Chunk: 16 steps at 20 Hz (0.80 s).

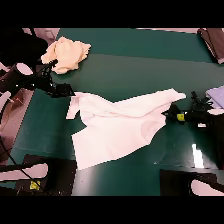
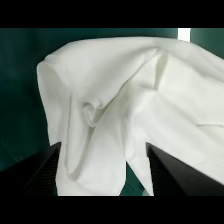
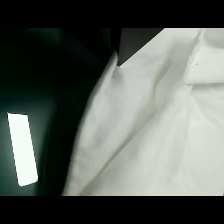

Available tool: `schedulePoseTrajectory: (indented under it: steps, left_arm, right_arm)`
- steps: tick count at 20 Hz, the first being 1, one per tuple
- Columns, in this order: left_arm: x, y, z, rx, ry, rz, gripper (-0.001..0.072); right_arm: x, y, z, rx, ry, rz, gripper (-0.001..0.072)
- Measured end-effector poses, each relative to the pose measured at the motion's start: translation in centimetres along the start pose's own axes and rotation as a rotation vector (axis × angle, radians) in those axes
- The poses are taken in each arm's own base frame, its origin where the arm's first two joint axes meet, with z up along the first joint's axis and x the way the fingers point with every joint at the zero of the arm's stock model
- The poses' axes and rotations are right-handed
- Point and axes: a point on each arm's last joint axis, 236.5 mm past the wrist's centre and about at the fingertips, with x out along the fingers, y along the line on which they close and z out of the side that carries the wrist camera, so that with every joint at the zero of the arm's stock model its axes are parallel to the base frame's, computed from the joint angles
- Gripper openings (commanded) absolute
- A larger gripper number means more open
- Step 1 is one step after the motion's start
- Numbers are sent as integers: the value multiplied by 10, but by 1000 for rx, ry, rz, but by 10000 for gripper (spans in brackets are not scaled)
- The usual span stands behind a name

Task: Fold the shirts.

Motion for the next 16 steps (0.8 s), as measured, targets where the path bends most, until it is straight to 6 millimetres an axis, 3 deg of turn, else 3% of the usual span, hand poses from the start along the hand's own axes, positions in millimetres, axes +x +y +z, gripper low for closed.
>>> schedulePoseTrajectory:
  steps: [5,7,12,13,16]
  left_arm:
    - [3,-18,-50,-27,190,-88,607]
    - [11,-30,-58,-46,202,-142,607]
    - [39,-58,-25,-18,37,-186,600]
    - [45,-59,-15,-15,-5,-175,518]
    - [61,-56,-1,-11,-61,-143,495]
  right_arm:
    - [-23,11,12,-28,-66,17,18]
    - [-28,14,14,-33,-77,20,18]
    - [-31,18,11,-44,-73,24,18]
    - [-31,18,11,-44,-73,24,18]
    - [-31,19,9,-46,-63,28,18]
